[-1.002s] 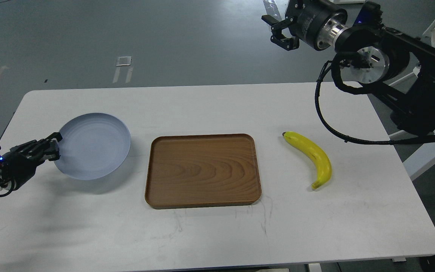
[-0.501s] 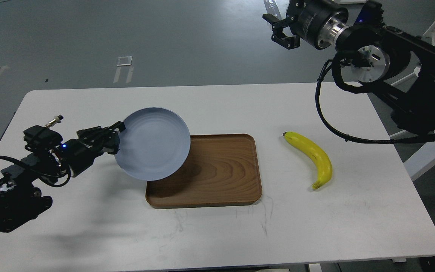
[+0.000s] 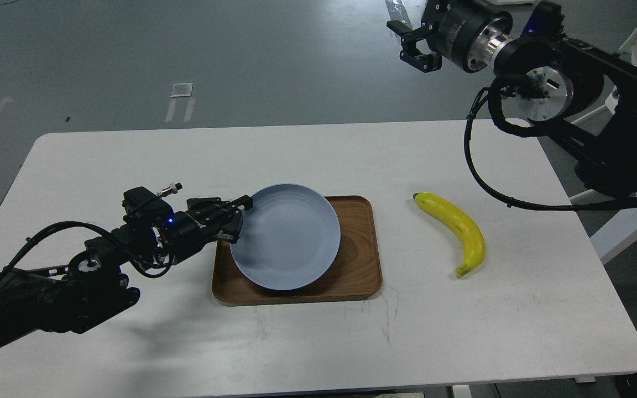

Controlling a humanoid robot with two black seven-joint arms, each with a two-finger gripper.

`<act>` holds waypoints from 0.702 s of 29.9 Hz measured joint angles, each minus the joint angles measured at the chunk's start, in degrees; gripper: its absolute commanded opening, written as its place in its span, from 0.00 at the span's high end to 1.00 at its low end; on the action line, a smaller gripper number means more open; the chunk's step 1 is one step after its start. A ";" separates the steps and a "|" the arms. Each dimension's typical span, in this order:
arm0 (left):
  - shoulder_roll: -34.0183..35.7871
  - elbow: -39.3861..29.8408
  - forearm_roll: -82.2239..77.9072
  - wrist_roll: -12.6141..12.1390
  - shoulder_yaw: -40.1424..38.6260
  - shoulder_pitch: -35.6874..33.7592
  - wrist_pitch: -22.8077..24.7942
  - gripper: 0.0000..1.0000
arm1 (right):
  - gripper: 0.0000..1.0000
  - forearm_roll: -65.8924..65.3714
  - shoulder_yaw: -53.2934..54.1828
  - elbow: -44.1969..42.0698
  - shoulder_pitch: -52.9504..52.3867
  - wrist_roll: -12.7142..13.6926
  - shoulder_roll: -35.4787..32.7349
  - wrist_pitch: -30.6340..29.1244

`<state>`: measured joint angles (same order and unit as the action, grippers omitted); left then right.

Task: Place banana on plate with both arms
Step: 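Lift the plate and set it down onto the wooden tray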

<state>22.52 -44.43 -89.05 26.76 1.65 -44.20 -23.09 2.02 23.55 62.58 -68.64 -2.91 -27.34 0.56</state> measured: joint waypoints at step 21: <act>-6.03 4.56 0.67 0.03 2.22 -2.21 0.24 0.47 | 0.00 0.00 -0.08 0.33 0.25 0.04 -0.53 -0.17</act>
<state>16.49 -39.87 -88.38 26.79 3.87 -46.41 -22.85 2.02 23.47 62.91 -68.38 -2.87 -27.86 0.39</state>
